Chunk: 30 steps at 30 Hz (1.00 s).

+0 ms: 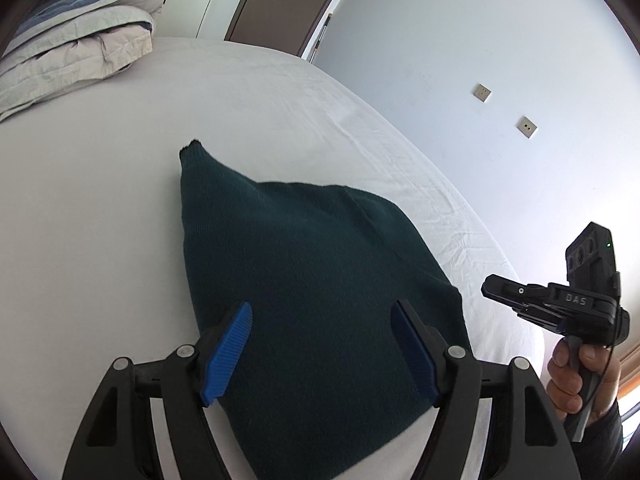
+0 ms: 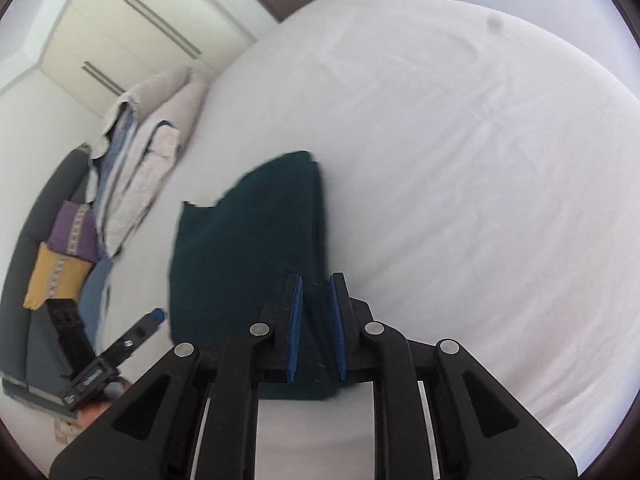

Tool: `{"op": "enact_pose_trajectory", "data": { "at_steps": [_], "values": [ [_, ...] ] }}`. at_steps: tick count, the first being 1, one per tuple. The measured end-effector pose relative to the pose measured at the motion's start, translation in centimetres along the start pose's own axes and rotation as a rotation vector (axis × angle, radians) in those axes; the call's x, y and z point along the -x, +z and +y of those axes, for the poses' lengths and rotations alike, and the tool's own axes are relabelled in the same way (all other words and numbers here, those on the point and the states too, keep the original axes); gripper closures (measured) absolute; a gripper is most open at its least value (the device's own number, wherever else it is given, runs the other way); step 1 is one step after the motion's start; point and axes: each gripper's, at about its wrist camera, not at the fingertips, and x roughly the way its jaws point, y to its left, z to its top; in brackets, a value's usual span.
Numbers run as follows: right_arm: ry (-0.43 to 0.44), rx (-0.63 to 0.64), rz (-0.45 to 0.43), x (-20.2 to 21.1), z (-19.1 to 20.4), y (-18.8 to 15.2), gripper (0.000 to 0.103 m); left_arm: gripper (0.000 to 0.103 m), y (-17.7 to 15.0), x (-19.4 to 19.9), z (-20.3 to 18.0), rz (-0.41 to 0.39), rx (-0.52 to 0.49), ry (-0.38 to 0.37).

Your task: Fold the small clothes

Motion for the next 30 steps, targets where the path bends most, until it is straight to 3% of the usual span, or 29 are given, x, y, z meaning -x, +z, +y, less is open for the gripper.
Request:
{"op": "enact_pose_trajectory", "data": {
  "at_steps": [3, 6, 8, 10, 12, 16, 19, 22, 25, 30],
  "values": [
    [0.091, 0.080, 0.041, -3.2, 2.4, 1.6, 0.088, 0.029, 1.9, -1.5, -0.8, -0.022, -0.040, 0.052],
    [0.040, 0.019, 0.119, -8.1, 1.4, 2.4, 0.088, 0.029, 2.6, -4.6, -0.7, 0.032, -0.065, 0.103],
    [0.007, 0.007, 0.107, -10.4, -0.7, 2.7, 0.099, 0.029, 2.3, -6.5, 0.1, 0.064, -0.061, 0.121],
    [0.084, -0.077, 0.077, -11.1, -3.3, 3.4, 0.103, 0.029, 1.9, -7.3, 0.4, 0.054, -0.087, 0.134],
    [0.106, -0.131, 0.071, -11.3, -4.4, 3.9, 0.103, 0.026, 1.6, -7.4, 0.3, 0.043, -0.102, 0.131],
    [-0.003, -0.021, 0.045, -10.3, -1.3, 4.8, 0.101, 0.020, 1.2, -7.6, 0.4, 0.034, -0.115, 0.118],
    [0.057, 0.001, 0.007, -9.5, 1.3, 6.4, 0.097, 0.019, 1.1, -7.7, 0.6, 0.028, -0.106, 0.113],
    [0.047, 0.029, 0.039, -11.7, 4.1, 8.1, 0.097, 0.019, 1.1, -7.8, 0.5, 0.036, -0.111, 0.117],
    [0.015, 0.006, 0.120, -16.2, 3.8, 9.0, 0.097, 0.018, 1.1, -8.0, 0.7, 0.045, -0.114, 0.118],
    [0.052, -0.136, 0.066, -18.3, 0.1, 10.1, 0.103, 0.015, 1.1, -8.3, 0.7, 0.049, -0.111, 0.113]
  ]
}}
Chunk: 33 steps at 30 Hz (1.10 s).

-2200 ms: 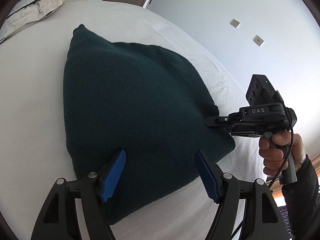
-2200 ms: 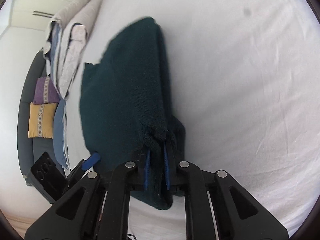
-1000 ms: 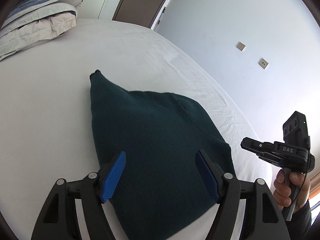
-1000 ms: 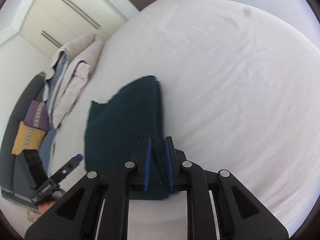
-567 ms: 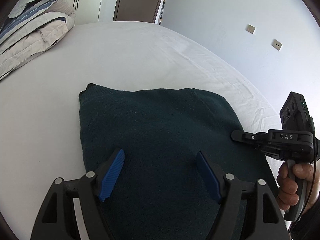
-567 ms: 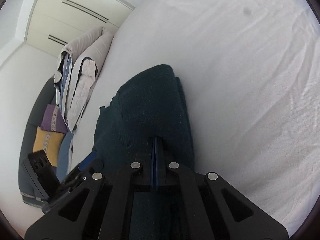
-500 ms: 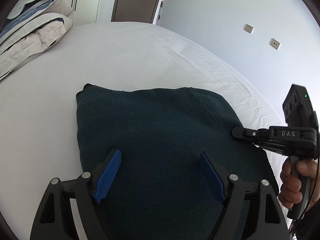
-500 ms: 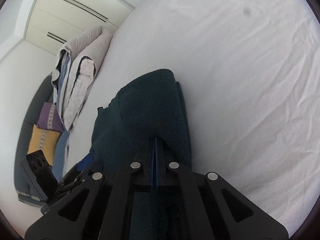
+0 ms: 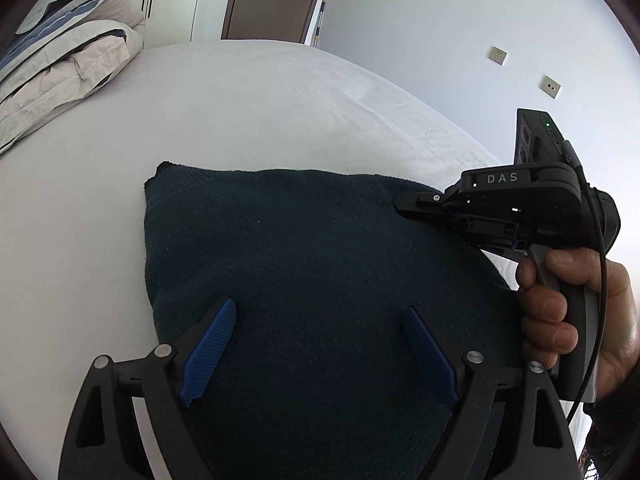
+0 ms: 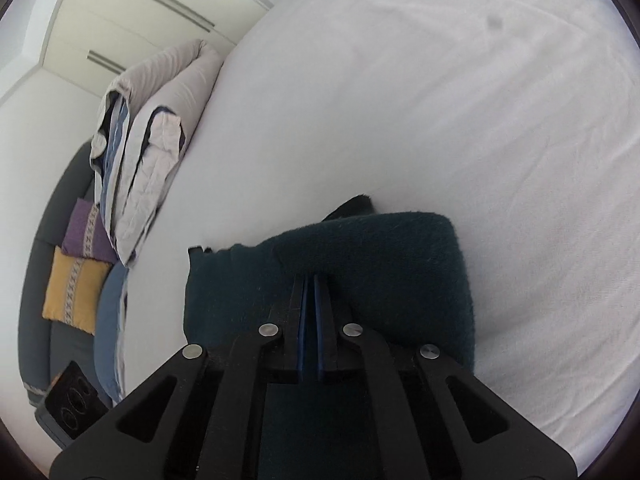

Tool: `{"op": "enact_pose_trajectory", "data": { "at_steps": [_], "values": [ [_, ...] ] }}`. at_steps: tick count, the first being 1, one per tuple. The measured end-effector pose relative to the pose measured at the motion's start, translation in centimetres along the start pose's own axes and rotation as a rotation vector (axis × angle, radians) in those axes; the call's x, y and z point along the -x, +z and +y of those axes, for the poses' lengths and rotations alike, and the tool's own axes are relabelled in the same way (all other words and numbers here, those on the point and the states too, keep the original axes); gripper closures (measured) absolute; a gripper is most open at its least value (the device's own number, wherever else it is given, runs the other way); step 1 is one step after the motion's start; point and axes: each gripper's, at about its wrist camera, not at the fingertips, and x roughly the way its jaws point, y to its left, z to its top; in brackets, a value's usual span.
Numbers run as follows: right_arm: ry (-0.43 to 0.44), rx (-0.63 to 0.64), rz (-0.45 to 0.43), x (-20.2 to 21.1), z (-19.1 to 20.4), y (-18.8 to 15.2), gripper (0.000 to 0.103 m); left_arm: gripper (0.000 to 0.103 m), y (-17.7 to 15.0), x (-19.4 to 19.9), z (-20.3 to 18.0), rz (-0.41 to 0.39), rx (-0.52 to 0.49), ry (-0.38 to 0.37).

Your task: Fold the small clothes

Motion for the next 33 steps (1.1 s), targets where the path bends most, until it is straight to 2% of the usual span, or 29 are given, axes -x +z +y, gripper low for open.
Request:
{"op": "enact_pose_trajectory", "data": {
  "at_steps": [2, 4, 7, 9, 10, 11, 13, 15, 17, 21, 23, 25, 27, 33],
  "values": [
    [-0.046, 0.008, -0.044, 1.0, -0.2, 0.1, 0.103, 0.015, -0.1, -0.1, -0.2, -0.001, -0.011, 0.006],
    [-0.060, 0.032, -0.085, 2.4, 0.2, 0.0, 0.098, 0.014, -0.1, -0.2, -0.3, -0.003, -0.017, 0.010],
    [0.029, 0.080, -0.114, 5.2, 1.7, -1.3, 0.096, 0.013, -0.1, -0.2, -0.2, -0.005, -0.017, 0.011],
    [0.098, 0.132, -0.092, 6.2, 2.8, -2.9, 0.093, 0.013, -0.1, -0.2, -0.2, -0.005, -0.019, 0.015],
    [0.092, 0.163, -0.065, 6.3, 3.0, -3.8, 0.088, 0.013, -0.1, -0.2, -0.3, -0.005, -0.021, 0.016],
    [0.052, 0.191, -0.038, 5.9, 3.1, -4.6, 0.073, 0.013, -0.2, -0.2, -0.3, -0.005, -0.022, 0.018],
    [-0.020, 0.228, -0.014, 5.5, 1.9, -6.0, 0.055, 0.013, -0.2, -0.1, -0.3, -0.005, -0.023, 0.019],
    [0.040, 0.220, -0.031, 6.1, 0.5, -6.7, 0.056, 0.012, -0.2, -0.1, -0.4, -0.006, -0.027, 0.020],
    [0.057, 0.162, -0.068, 7.6, -0.5, -6.9, 0.056, 0.012, -0.1, 0.1, -0.3, -0.010, -0.024, 0.010],
    [-0.013, 0.112, -0.162, 11.6, -2.2, -7.7, 0.054, 0.013, -0.4, 2.4, 1.2, -0.052, 0.053, -0.059],
    [-0.031, 0.119, -0.161, 12.9, -2.7, -8.2, 0.054, 0.016, -0.7, 4.4, 2.1, -0.080, 0.117, -0.075],
    [-0.051, 0.144, -0.154, 13.8, -2.8, -8.8, 0.054, 0.016, -1.3, 6.7, 3.4, -0.125, 0.177, -0.064],
    [-0.046, 0.148, -0.137, 14.0, -3.1, -9.0, 0.054, 0.015, -1.9, 7.9, 4.8, -0.137, 0.228, -0.061],
    [-0.054, 0.126, -0.088, 12.8, -3.2, -9.5, 0.054, 0.016, -3.5, 6.9, 7.3, -0.047, 0.354, -0.086]
  ]
}}
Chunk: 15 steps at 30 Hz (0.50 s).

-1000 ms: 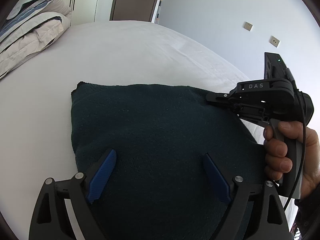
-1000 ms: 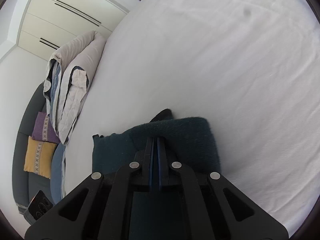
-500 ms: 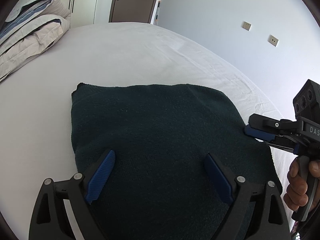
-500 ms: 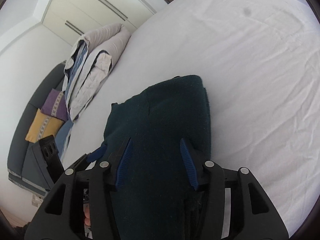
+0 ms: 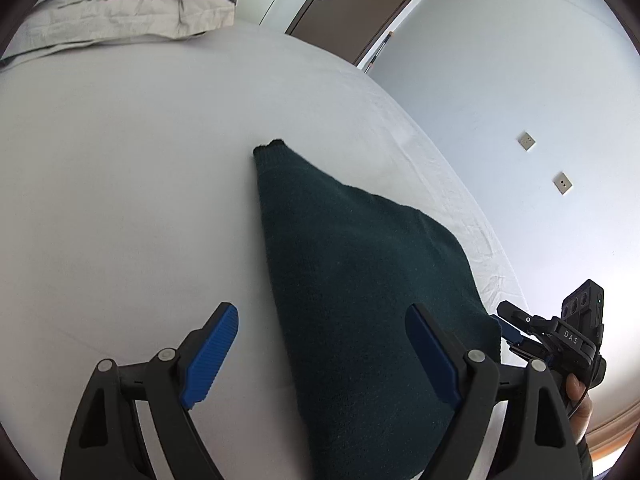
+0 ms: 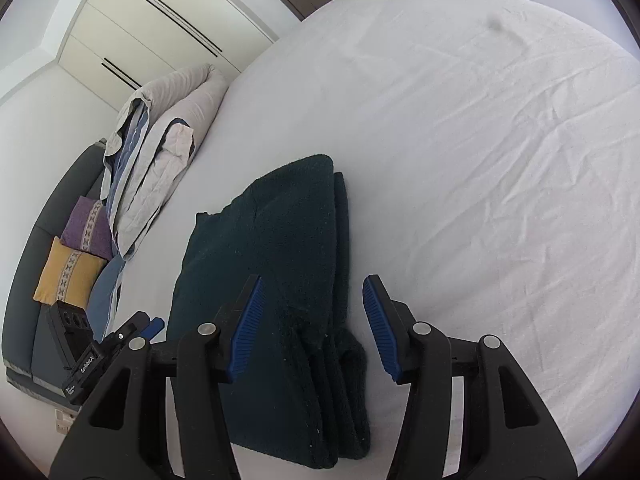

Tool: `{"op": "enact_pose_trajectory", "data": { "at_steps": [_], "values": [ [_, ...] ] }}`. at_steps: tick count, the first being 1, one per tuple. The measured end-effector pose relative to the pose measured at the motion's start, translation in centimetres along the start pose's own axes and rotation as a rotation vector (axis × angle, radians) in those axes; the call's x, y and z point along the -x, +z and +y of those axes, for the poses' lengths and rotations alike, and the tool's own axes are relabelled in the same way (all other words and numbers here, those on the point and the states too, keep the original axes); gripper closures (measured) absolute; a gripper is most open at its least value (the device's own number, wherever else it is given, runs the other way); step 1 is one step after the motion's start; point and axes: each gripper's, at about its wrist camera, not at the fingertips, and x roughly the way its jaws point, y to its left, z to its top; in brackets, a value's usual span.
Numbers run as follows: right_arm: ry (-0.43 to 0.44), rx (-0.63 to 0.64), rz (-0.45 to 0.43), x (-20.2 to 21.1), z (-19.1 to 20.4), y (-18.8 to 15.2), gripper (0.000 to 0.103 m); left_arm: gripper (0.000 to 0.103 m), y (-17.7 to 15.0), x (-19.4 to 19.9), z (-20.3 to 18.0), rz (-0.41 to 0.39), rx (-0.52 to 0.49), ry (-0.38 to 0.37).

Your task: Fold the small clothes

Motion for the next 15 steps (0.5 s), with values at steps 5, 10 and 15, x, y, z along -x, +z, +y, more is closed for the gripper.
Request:
{"op": "enact_pose_trajectory", "data": {
  "at_steps": [5, 10, 15],
  "values": [
    [-0.059, 0.021, 0.087, -2.2, 0.2, -0.2, 0.046, 0.014, -0.9, -2.2, 0.2, 0.092, 0.046, -0.011],
    [-0.042, 0.022, 0.145, -4.2, -0.2, -0.1, 0.046, 0.013, -1.2, -3.8, 0.1, 0.133, 0.062, -0.009],
    [-0.063, 0.075, 0.164, -5.9, 1.1, 0.2, 0.057, 0.039, -0.8, -4.8, -1.0, 0.186, 0.054, 0.002]
  ]
}}
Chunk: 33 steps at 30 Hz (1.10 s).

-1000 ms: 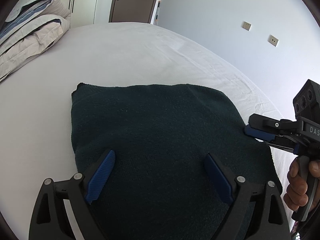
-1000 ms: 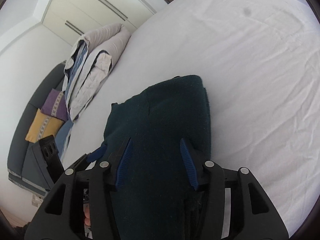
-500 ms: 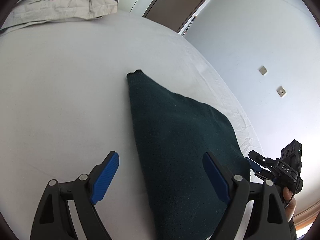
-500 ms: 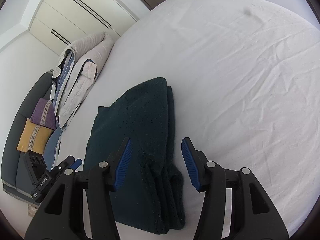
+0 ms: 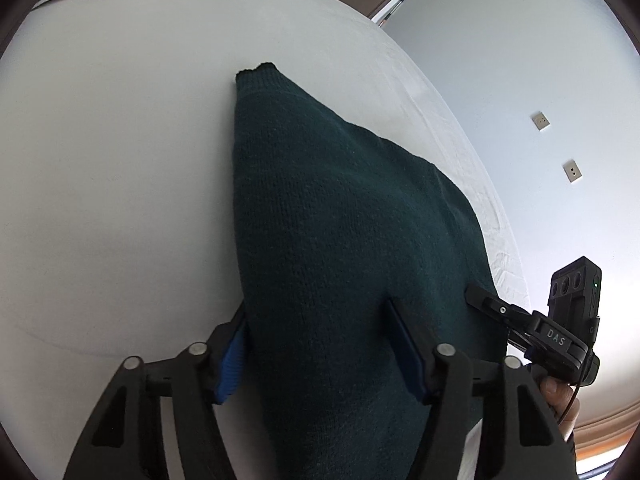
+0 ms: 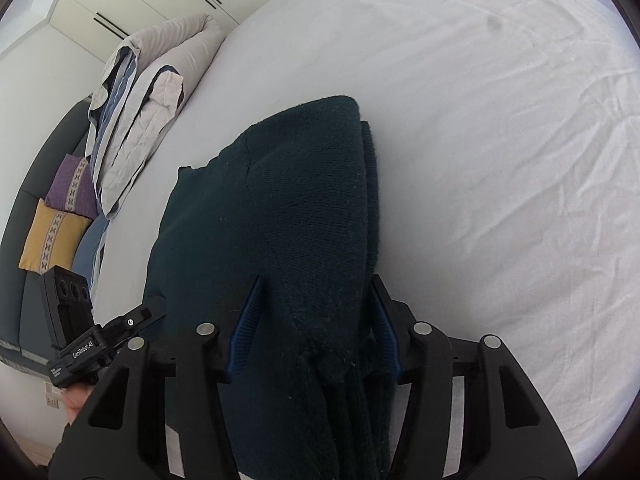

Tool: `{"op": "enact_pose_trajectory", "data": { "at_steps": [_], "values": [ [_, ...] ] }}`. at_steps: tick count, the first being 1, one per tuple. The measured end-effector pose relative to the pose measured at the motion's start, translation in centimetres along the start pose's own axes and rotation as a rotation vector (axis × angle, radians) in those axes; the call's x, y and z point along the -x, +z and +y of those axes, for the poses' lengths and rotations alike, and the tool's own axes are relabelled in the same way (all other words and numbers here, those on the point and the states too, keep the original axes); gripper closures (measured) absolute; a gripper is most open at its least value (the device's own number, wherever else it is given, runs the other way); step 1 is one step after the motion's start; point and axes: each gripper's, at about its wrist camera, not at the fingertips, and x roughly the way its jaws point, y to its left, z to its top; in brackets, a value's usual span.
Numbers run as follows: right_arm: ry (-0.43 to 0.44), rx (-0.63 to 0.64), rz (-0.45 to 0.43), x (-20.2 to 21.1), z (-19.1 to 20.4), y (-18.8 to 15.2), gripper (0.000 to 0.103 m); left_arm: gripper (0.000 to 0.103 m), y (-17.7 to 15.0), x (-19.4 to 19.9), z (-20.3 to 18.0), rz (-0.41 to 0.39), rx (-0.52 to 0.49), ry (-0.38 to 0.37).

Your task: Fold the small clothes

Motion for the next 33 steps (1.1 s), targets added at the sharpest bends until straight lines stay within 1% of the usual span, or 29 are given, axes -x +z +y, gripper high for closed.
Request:
{"op": "enact_pose_trajectory", "data": {
  "at_steps": [3, 5, 8, 11, 13, 15, 17, 21, 23, 25, 28, 33],
  "values": [
    [-0.013, -0.010, 0.009, -0.6, 0.0, 0.4, 0.067, 0.044, 0.1, -0.2, -0.9, 0.007, -0.033, 0.052],
    [-0.054, 0.019, 0.010, -0.8, 0.9, 0.2, 0.071, 0.045, 0.1, -0.3, -1.2, 0.011, -0.044, 0.076],
    [-0.185, 0.140, 0.006, -1.2, 3.5, -0.3, 0.074, 0.049, 0.1, -0.4, -1.8, 0.015, -0.067, 0.112],
    [-0.290, 0.226, -0.014, -1.8, 5.8, -0.7, 0.077, 0.050, 0.0, -0.5, -2.7, 0.008, -0.132, 0.167],
    [-0.376, 0.306, -0.035, -2.1, 7.5, -1.3, 0.078, 0.052, -0.1, -0.3, -3.1, 0.005, -0.151, 0.187],
    [-0.456, 0.379, -0.058, -2.1, 9.3, -1.9, 0.081, 0.060, -0.3, 0.4, -3.2, 0.003, -0.149, 0.191],
    [-0.490, 0.419, -0.088, -1.4, 11.0, -2.4, 0.082, 0.066, -0.6, 1.7, -3.4, -0.001, -0.153, 0.191],
    [-0.424, 0.418, -0.134, 1.7, 13.8, -3.3, 0.083, 0.068, -2.2, 5.0, -3.6, -0.022, -0.172, 0.207],
    [-0.407, 0.441, -0.150, 2.9, 15.7, -4.4, 0.083, 0.068, -3.3, 7.1, -3.2, -0.039, -0.169, 0.198],
    [-0.389, 0.465, -0.165, 3.9, 17.8, -5.8, 0.083, 0.068, -4.4, 9.4, -2.9, -0.060, -0.176, 0.196],
    [-0.324, 0.478, -0.168, 5.1, 20.6, -8.1, 0.083, 0.068, -6.1, 13.1, -2.5, -0.089, -0.212, 0.215],
    [-0.234, 0.521, -0.144, 5.2, 25.6, -12.8, 0.083, 0.068, -9.5, 18.4, 0.3, -0.117, -0.234, 0.237]
  ]
}}
